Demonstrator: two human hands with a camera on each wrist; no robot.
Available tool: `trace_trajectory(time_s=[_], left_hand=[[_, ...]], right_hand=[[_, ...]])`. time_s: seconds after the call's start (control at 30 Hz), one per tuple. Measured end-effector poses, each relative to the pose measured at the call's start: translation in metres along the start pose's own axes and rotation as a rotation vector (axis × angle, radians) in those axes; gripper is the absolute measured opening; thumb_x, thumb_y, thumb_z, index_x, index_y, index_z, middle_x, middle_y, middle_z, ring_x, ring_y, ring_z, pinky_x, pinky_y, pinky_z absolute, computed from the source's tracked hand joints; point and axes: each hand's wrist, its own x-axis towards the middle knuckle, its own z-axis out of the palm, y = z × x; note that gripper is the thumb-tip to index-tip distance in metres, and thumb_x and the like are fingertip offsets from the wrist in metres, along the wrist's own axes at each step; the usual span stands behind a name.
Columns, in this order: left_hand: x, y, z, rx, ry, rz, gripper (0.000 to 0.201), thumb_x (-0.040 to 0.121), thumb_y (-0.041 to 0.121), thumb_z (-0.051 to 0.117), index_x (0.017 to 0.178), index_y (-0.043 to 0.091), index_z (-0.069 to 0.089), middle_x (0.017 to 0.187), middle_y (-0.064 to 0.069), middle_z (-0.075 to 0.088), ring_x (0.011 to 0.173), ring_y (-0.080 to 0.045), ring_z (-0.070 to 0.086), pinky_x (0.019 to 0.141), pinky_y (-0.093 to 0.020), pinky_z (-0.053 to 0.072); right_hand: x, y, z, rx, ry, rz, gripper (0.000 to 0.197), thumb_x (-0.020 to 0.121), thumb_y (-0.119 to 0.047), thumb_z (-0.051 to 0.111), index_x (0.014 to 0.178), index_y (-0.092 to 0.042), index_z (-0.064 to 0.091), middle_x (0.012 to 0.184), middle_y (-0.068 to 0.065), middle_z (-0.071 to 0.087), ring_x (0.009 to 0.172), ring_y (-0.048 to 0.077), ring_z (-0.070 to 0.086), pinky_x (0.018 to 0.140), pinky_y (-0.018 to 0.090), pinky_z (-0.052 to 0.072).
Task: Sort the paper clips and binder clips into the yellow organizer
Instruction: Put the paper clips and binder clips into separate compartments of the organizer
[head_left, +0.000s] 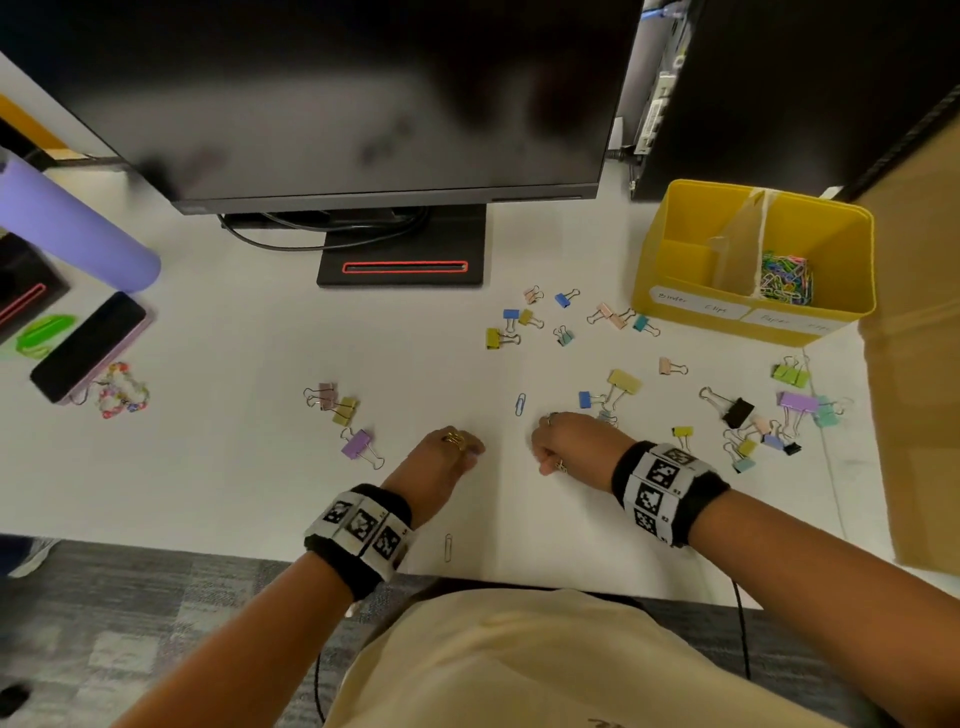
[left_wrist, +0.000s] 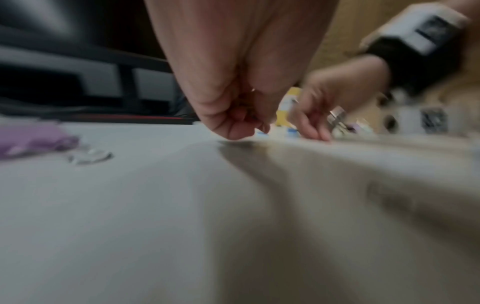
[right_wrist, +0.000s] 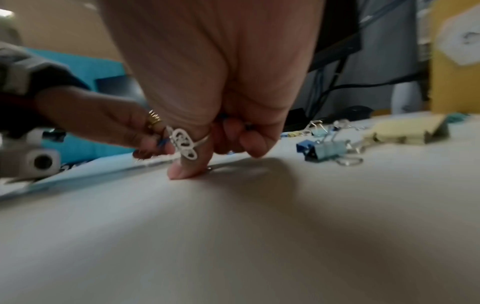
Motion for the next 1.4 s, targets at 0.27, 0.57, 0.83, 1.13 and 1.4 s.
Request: trace_trajectory(time_s=[0.27, 0.57, 0.83, 1.13, 1.4], left_hand=[[-0.026, -0.036, -0.028, -1.243, -0.050, -0.166, 0.011, 0.073, 0.019, 0.068, 0.079, 0.012, 0.062, 0.074, -0.002, 0.054, 0.068, -0.014, 0.054, 0.063, -0.023, 0.050], [-0.051, -0.039, -0.020, -1.139, 0.103, -0.362, 0.031, 0.069, 0.039, 0.073, 0.065, 0.019, 0.050, 0.059, 0.003, 0.048, 0.053, -0.011, 0.041, 0.045, -0.017, 0.037], [-0.065, -0.022, 0.024, 0.170, 0.104, -0.386, 0.038, 0.073, 0.039, 0.075, 0.095, 0.014, 0.056, 0.093, 0.000, 0.056, 0.086, -0.017, 0.056, 0.073, -0.023, 0.043], [-0.051, -0.014, 0.034, 0.274, 0.106, -0.350, 0.013, 0.089, 0.004, 0.056, 0.100, 0.003, 0.062, 0.117, -0.012, 0.059, 0.107, -0.022, 0.059, 0.089, -0.024, 0.047], [-0.034, -0.002, 0.014, 0.142, -0.029, -0.225, 0.032, 0.090, 0.005, 0.050, 0.064, 0.019, 0.040, 0.097, -0.011, 0.061, 0.101, -0.023, 0.060, 0.082, -0.032, 0.050]], right_hand=[[0.003, 0.006, -0.004, 0.403, -0.017, -0.021, 0.040, 0.078, 0.018, 0.030, 0.067, -0.020, 0.036, 0.076, -0.006, 0.041, 0.070, 0.005, 0.040, 0.067, 0.019, 0.034], [0.022, 0.004, -0.033, 1.398, -0.079, 0.075, 0.023, 0.096, -0.005, 0.038, 0.093, -0.011, 0.061, 0.075, 0.002, 0.051, 0.068, 0.010, 0.052, 0.059, 0.013, 0.048], [0.041, -0.011, -0.036, 0.672, 0.016, 0.107, 0.023, 0.093, 0.002, 0.038, 0.086, -0.008, 0.058, 0.085, -0.006, 0.057, 0.066, 0.005, 0.051, 0.063, 0.020, 0.041], [0.043, -0.003, -0.031, 0.050, 0.074, 0.018, 0.011, 0.079, -0.001, 0.064, 0.089, -0.001, 0.059, 0.091, 0.006, 0.044, 0.085, 0.025, 0.052, 0.080, 0.029, 0.043], [0.021, -0.014, -0.030, -0.062, -0.015, 0.120, 0.016, 0.093, -0.006, 0.042, 0.108, 0.001, 0.045, 0.115, 0.020, 0.051, 0.110, 0.031, 0.051, 0.088, 0.035, 0.040]])
